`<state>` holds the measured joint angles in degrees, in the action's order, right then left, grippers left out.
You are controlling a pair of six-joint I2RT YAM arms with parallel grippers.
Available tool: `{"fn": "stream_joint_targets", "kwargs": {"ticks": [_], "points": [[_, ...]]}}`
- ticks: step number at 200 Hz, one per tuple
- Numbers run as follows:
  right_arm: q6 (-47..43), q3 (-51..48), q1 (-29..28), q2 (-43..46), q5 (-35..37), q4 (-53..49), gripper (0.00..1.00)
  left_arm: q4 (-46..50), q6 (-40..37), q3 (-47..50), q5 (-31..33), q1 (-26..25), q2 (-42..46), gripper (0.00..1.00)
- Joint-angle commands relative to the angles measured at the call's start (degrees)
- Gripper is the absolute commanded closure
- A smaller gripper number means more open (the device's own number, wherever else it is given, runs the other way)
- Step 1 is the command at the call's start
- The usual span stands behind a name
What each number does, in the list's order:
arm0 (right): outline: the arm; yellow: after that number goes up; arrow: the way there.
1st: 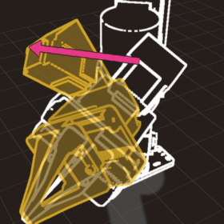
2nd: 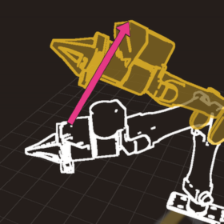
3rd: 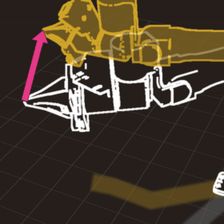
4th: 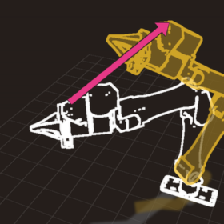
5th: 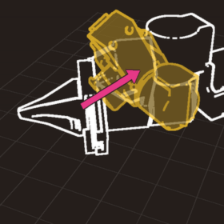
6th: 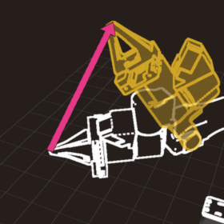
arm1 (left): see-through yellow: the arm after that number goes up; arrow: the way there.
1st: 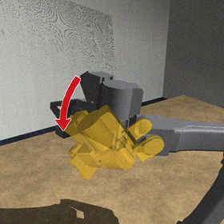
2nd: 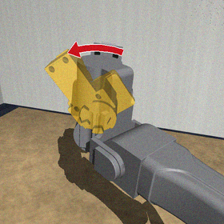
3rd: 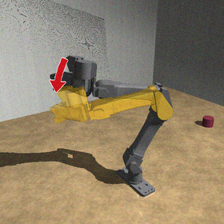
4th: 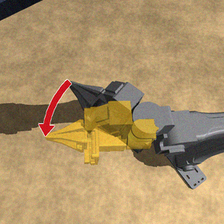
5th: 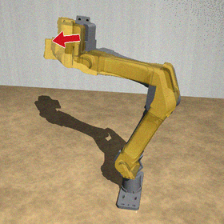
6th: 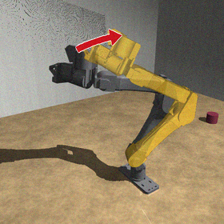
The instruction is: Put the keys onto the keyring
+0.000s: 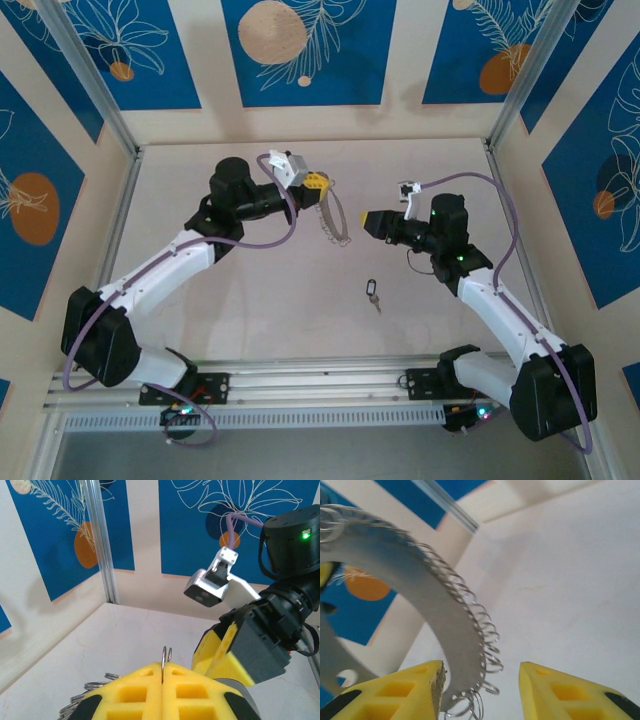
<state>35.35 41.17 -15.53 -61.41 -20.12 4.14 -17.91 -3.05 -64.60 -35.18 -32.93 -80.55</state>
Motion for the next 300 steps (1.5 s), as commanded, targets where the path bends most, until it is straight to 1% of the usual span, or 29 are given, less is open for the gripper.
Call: {"fn": "stream_joint_targets", "kwargs": {"ticks": [1,25,56,80,123,140,165,218,250,300], "points": [[1.6,1.6,0.3,-0.6,7.7,-13.2,0.55,-1.7,2.3,1.4,1.4,-0.7,2.1,1.0],[3.6,1.1,0.3,-1.9,12.3,-22.7,0.56,-0.4,3.4,2.7,2.0,-0.6,3.0,1.0],[4.9,-2.0,-1.2,-1.9,13.9,-27.5,0.61,1.0,3.9,5.0,2.6,-0.6,5.0,1.0],[5.0,-4.4,-4.1,-1.2,18.1,-30.9,0.63,1.8,5.3,6.4,3.2,-0.7,6.6,1.0],[5.7,-8.1,-10.5,-1.5,22.7,-30.8,0.64,3.7,5.9,7.4,1.5,-0.7,8.6,1.0],[4.4,-8.2,-13.2,-2.5,24.6,-29.7,0.64,3.3,6.3,8.0,0.5,-0.7,9.2,1.0],[1.8,-7.2,-16.9,-4.1,29.3,-28.8,0.64,2.8,7.1,8.5,-0.6,-0.7,9.2,1.0],[-2.3,-3.0,-20.7,-9.9,35.0,-31.6,0.65,2.7,7.5,8.2,-1.6,-0.8,8.7,1.0],[-3.3,-2.2,-21.5,-12.4,35.4,-31.0,0.65,2.8,7.4,8.3,-2.0,-0.8,8.7,1.0],[-3.3,-0.8,-21.6,-16.1,36.4,-32.2,0.7,3.1,7.3,8.1,-3.1,-0.8,9.0,1.0]]}}
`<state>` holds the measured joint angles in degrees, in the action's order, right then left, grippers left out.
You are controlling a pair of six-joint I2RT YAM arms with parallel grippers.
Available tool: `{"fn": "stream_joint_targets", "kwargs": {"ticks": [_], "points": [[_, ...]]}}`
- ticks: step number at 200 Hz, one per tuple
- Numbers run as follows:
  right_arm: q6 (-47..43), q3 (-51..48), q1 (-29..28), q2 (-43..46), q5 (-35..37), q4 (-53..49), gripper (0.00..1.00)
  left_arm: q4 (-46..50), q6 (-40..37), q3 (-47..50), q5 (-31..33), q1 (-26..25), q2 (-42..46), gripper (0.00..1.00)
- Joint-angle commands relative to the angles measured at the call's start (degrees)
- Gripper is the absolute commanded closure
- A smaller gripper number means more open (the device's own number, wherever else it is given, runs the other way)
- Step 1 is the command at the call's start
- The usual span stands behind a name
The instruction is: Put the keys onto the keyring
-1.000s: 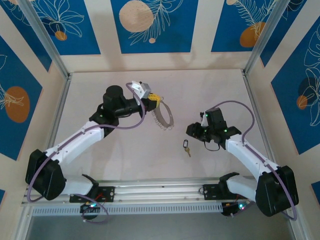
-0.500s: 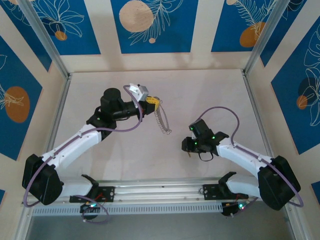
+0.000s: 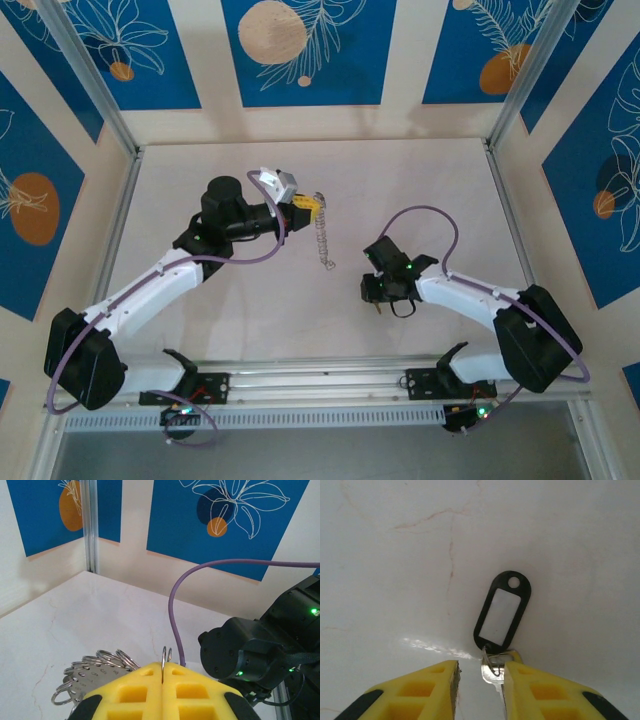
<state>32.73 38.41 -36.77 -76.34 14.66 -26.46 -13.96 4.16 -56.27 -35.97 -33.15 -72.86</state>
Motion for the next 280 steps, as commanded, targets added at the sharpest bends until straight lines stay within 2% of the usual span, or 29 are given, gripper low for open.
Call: {"fn": "stream_joint_targets", "kwargs": {"ticks": [1,55,139,280], "points": [[-0.6,2.0,-0.4,-1.2,1.6,-1.6,0.7,-0.9,0.0,-0.2,-2.3,-0.6,1.3,1.0],[-0.4,3.1,-0.3,-3.1,2.4,-2.2,0.71,-0.8,-0.2,-0.4,-2.8,-0.6,1.4,1.0],[-1.2,4.7,-0.1,-6.3,1.4,-2.9,0.78,-0.9,-0.6,-0.9,-3.3,-0.6,0.8,1.0],[-1.4,5.3,0.3,-7.3,0.6,-3.3,0.87,-1.3,-0.6,-1.4,-4.3,-0.5,0.6,1.0]]}}
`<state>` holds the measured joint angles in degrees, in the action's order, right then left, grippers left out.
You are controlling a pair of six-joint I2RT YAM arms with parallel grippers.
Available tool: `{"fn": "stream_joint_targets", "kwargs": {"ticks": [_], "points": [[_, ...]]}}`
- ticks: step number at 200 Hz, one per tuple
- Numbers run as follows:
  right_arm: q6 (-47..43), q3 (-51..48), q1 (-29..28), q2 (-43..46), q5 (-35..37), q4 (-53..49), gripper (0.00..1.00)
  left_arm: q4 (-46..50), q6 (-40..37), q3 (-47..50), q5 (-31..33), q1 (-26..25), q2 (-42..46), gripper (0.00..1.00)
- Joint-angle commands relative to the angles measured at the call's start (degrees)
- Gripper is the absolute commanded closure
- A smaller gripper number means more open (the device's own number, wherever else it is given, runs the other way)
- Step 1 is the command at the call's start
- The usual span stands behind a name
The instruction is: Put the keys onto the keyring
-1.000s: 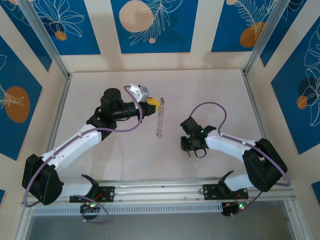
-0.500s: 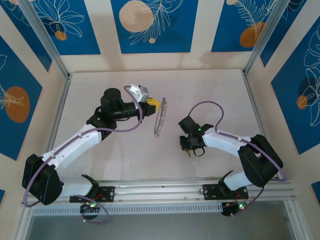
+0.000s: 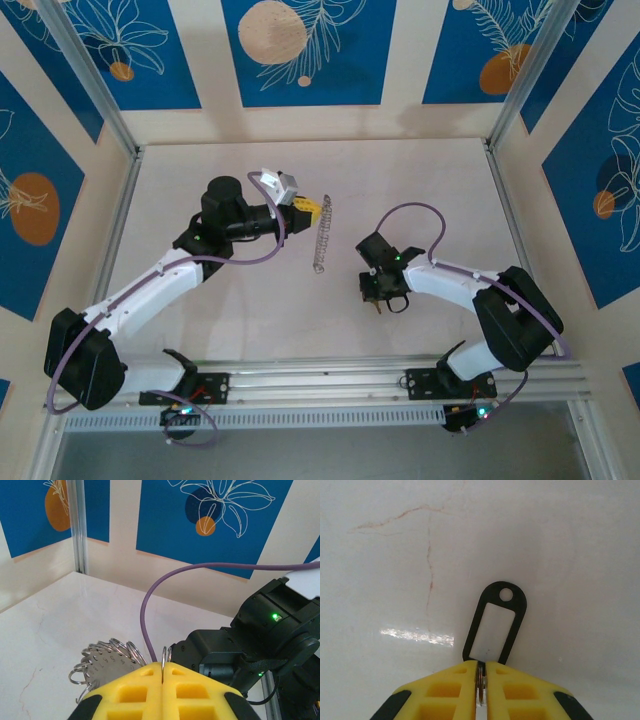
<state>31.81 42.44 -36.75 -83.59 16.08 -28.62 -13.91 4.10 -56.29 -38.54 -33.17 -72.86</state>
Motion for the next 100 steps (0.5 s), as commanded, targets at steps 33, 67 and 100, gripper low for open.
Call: {"fn": "stream_joint_targets", "kwargs": {"ticks": [33,67,100], "points": [[-0.5,1.2,0.6,-0.1,-1.2,-1.2,0.92,-1.5,-0.4,-1.2,-1.7,-0.6,0.7,1.0],[-0.5,1.2,0.7,-0.2,-1.6,-1.1,1.0,-1.5,-0.4,-1.1,-1.7,-0.6,0.7,1.0],[-0.6,0.7,0.8,1.0,-1.8,-0.6,1.0,-1.6,-0.3,-1.0,-1.5,-0.6,0.6,1.0]]}}
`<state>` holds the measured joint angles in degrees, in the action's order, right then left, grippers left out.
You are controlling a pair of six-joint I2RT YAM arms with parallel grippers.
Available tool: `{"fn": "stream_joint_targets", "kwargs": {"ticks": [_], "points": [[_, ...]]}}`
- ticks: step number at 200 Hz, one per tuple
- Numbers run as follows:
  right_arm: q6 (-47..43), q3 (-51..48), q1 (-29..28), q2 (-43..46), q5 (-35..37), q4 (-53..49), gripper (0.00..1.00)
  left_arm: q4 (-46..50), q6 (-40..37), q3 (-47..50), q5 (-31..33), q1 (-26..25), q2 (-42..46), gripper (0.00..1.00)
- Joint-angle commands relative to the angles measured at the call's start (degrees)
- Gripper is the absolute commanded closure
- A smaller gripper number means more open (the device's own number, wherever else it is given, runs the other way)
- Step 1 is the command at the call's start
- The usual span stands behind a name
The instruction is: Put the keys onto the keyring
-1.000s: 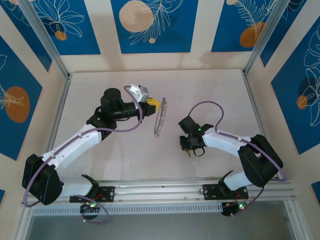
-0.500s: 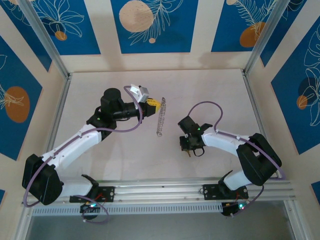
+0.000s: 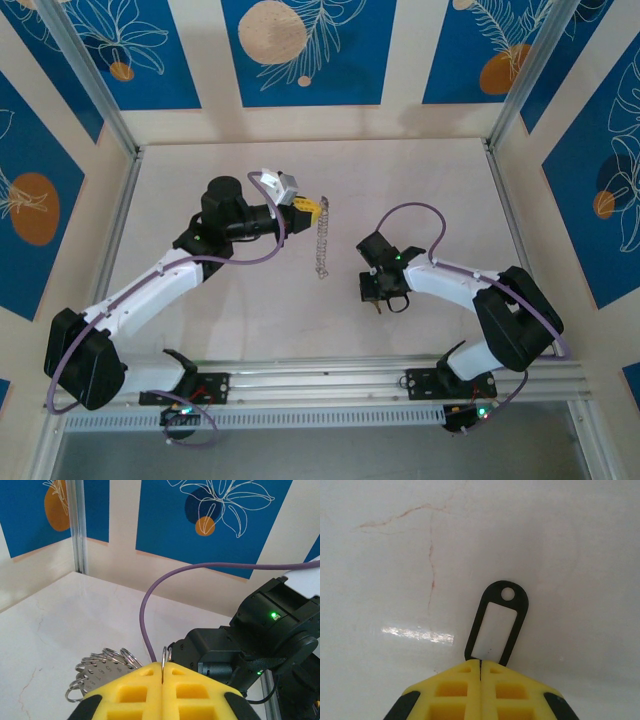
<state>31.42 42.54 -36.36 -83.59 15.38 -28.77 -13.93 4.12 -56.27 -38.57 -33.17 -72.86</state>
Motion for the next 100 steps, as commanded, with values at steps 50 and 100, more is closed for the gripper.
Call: {"fn": "stream_joint_targets", "kwargs": {"ticks": [50,100], "points": [[-1.3,-3.1,2.0,14.7,-6.9,6.3,1.0,-3.7,-0.1,0.0,2.1,-0.6,1.2,1.0],[-0.7,-2.8,6.9,28.0,-14.8,12.2,1.0,-2.9,-0.3,-1.3,2.5,-0.6,1.1,1.0]]}}
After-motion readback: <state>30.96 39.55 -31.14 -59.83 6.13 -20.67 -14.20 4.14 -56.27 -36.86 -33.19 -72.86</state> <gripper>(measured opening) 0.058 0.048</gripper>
